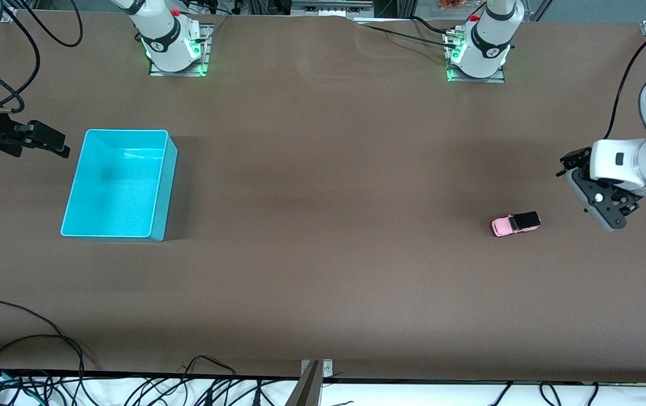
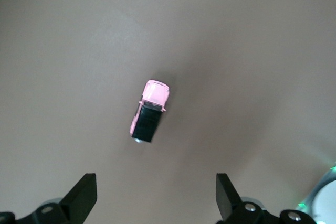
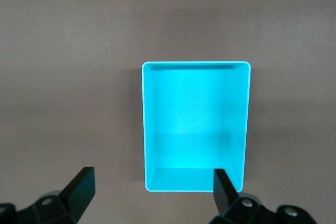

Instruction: Wind and store pink jeep toy

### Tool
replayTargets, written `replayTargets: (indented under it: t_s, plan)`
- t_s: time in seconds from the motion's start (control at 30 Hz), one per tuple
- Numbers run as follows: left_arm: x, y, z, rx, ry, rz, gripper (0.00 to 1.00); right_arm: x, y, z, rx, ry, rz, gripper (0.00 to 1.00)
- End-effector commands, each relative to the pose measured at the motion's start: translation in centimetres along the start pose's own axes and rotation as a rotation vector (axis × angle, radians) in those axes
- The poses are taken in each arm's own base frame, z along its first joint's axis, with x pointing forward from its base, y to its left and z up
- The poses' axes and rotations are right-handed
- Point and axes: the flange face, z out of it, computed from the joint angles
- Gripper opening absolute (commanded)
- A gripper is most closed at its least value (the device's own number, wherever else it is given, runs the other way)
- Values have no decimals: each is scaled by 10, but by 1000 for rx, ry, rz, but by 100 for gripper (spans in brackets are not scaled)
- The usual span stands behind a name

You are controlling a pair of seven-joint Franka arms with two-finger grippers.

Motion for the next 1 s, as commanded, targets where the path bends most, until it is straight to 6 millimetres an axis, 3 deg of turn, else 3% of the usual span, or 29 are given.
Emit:
replayTargets:
  t_s: [0.0, 0.27, 0.47, 0.73, 0.97]
  plan:
    - [3, -12, 36, 26, -8, 119, 100, -1, 2, -3, -6, -5, -8, 100]
    - [-12, -32, 117, 76, 30, 207, 100, -1, 2, -3, -6, -8, -8, 100]
    - [-10, -33, 167, 71, 37, 241, 100, -1, 2, -4, -6, -5, -8, 100]
    - [-14, -20, 213, 112, 62, 245, 100, -1, 2, -3, -6, -8, -8, 100]
    - [-17, -16, 240, 162, 65, 305, 100, -1, 2, -3, -6, -6, -8, 100]
